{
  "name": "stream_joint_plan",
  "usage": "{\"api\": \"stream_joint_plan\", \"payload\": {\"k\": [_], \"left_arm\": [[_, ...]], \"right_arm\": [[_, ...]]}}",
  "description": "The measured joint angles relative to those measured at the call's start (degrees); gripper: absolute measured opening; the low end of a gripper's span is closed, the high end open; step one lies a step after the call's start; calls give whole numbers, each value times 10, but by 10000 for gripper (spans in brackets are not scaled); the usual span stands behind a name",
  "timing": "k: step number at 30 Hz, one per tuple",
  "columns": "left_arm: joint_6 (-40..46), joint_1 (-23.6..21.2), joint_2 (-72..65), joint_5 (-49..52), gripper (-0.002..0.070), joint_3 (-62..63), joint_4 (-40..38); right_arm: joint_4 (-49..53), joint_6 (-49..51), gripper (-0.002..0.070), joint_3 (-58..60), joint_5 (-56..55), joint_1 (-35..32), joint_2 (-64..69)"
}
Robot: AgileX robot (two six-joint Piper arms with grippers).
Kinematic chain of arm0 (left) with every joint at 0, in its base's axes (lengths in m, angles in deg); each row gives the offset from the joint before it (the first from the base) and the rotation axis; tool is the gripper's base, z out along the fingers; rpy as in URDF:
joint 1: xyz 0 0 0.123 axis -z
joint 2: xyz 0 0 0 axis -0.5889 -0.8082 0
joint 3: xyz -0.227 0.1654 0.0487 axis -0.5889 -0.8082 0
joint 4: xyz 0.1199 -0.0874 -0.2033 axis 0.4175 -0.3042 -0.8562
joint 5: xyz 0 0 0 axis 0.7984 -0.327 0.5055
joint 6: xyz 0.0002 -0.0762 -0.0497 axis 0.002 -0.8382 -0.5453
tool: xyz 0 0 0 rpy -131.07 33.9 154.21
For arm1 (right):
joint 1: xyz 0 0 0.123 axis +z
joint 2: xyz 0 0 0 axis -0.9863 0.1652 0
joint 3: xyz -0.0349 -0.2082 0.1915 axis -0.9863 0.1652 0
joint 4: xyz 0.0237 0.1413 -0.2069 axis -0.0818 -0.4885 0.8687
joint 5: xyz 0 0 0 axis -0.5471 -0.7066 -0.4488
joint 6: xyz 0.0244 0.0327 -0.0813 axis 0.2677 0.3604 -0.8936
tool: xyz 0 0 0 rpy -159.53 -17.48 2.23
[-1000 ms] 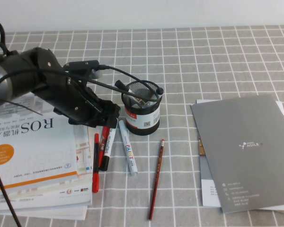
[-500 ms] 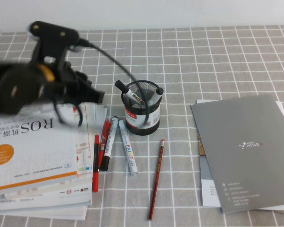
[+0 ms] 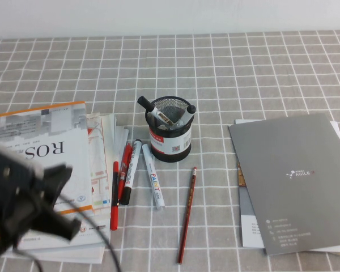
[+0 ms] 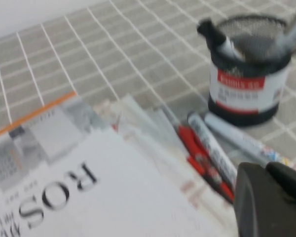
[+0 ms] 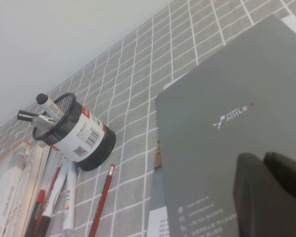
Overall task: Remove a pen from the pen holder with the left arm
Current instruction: 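Take a marker out of the pen holder and lay it on the table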
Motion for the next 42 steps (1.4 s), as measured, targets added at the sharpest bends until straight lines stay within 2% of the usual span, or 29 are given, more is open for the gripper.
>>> {"api": "stream_joint_plan", "payload": {"k": [15,19,25,28,36,42], "left_arm": [[0,-3,191,5,-1,-185,7],[0,-47,253,10,-1,-230,6],[0,-140,339,100,-1,-234,34],[0,-169,387,119,-1,-234,37],[0,-182,518,125,-1,-235,38],[0,-182,527,125,-2,-235,34]], "right_arm": [[0,0,-13,0,0,0,0],[0,0,-13,0,0,0,0],[0,0,-13,0,0,0,0],[0,0,-13,0,0,0,0],[0,0,-13,0,0,0,0],[0,0,-13,0,0,0,0]]}}
